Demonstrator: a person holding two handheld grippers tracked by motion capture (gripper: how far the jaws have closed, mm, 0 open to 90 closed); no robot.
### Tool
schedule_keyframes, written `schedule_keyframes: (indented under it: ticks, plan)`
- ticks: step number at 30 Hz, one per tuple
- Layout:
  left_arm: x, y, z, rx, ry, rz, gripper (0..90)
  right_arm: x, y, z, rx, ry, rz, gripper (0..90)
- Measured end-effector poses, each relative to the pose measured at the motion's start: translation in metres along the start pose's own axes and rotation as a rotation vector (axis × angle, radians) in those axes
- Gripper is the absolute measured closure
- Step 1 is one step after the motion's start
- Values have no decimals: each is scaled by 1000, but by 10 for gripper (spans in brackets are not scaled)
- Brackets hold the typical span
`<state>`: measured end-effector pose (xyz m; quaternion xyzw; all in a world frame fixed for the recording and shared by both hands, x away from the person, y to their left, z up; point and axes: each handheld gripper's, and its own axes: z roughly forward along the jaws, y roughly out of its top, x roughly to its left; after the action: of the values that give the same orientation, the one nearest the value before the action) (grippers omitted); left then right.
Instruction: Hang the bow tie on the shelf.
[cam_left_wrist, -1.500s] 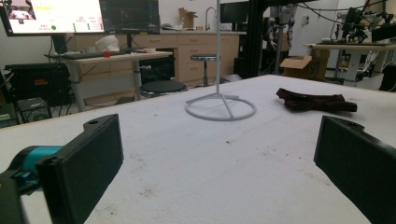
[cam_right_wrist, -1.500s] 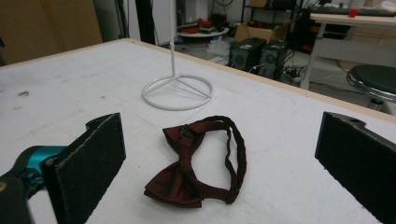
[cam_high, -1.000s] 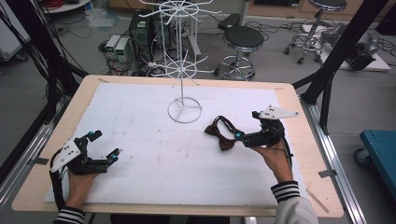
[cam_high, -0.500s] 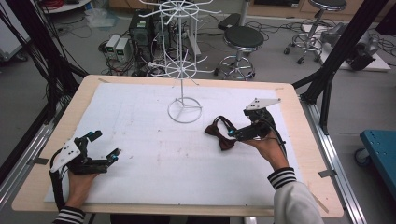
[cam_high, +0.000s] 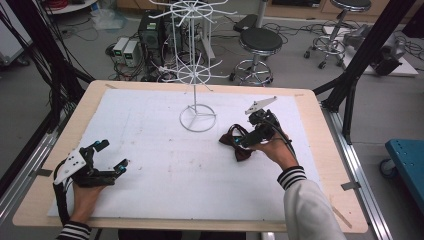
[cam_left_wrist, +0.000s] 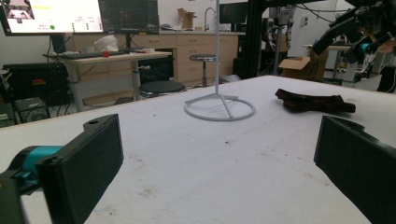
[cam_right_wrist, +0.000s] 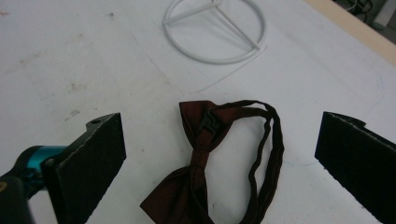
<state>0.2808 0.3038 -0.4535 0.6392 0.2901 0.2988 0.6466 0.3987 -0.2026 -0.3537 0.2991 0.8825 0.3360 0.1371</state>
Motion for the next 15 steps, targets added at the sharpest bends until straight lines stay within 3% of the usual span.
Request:
schedule_keyframes:
  ticks: [15]
  plan:
    - [0,0,0,1,1,0,18,-5,-4,29,131,37,43,22]
